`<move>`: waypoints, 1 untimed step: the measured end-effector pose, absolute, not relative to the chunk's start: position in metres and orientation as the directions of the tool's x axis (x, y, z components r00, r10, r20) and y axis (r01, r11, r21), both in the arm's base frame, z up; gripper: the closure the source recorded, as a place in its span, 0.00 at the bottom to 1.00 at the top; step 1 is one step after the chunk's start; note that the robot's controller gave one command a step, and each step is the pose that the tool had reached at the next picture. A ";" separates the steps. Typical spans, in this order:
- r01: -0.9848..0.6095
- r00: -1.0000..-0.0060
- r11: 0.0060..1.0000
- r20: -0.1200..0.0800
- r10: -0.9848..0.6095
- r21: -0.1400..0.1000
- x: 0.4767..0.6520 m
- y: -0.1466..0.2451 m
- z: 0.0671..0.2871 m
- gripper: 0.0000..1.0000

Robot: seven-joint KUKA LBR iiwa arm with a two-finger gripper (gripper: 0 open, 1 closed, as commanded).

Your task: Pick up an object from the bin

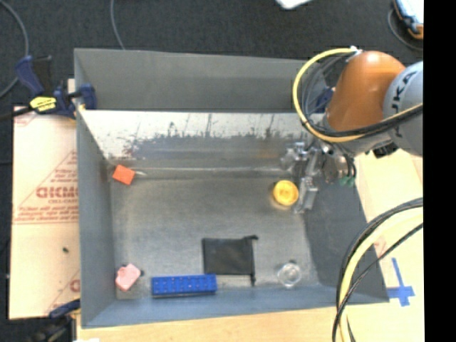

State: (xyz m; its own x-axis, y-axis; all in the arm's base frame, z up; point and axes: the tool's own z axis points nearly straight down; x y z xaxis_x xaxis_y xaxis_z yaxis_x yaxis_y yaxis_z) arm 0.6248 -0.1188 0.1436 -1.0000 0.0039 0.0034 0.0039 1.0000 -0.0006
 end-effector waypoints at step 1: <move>0.001 -1.000 1.000 -0.005 0.001 -0.002 0.626 -0.118 0.149 0.00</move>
Offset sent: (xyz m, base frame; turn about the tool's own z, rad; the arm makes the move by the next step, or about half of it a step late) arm -0.0208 -0.0189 -0.0223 0.0349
